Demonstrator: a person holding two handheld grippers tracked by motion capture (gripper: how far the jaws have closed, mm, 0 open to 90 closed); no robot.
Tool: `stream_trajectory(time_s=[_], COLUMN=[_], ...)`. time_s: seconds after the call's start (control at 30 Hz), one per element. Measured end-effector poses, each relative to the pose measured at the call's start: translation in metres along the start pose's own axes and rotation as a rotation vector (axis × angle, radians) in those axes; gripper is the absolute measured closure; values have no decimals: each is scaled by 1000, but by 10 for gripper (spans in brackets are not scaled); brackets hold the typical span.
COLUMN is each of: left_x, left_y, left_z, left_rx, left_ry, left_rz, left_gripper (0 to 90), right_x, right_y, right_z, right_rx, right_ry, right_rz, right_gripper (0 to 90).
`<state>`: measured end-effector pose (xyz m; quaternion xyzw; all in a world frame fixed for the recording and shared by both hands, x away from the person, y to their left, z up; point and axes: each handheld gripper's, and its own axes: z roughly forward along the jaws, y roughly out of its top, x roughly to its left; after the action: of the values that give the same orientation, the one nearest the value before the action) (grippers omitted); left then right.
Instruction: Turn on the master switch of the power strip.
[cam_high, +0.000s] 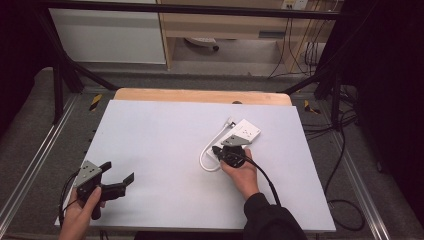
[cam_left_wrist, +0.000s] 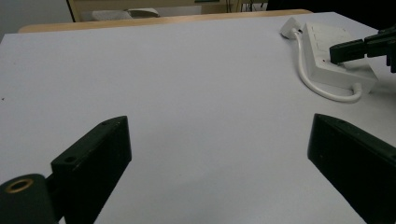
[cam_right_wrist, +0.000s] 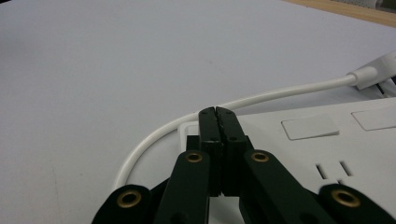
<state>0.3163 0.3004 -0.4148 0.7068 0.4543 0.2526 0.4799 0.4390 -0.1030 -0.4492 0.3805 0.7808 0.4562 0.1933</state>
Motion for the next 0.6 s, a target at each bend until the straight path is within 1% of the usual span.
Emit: stream_trajectory(time_s=[0.43, 0.5, 0.6], left_x=[0, 0, 0], left_y=[0, 0, 0], left_z=[0, 0, 0], left_rx=[-1, 1, 1], left_ry=[3, 1, 1], left_rz=[0, 0, 0], left_gripper=[62, 62, 62], right_x=[-1, 0, 1], right_y=[-2, -2, -2], right_z=[0, 1, 1], right_rx=[-3, -3, 0], right_ry=[4, 9, 4], right_rz=[5, 12, 4], right_gripper=[900, 900, 900])
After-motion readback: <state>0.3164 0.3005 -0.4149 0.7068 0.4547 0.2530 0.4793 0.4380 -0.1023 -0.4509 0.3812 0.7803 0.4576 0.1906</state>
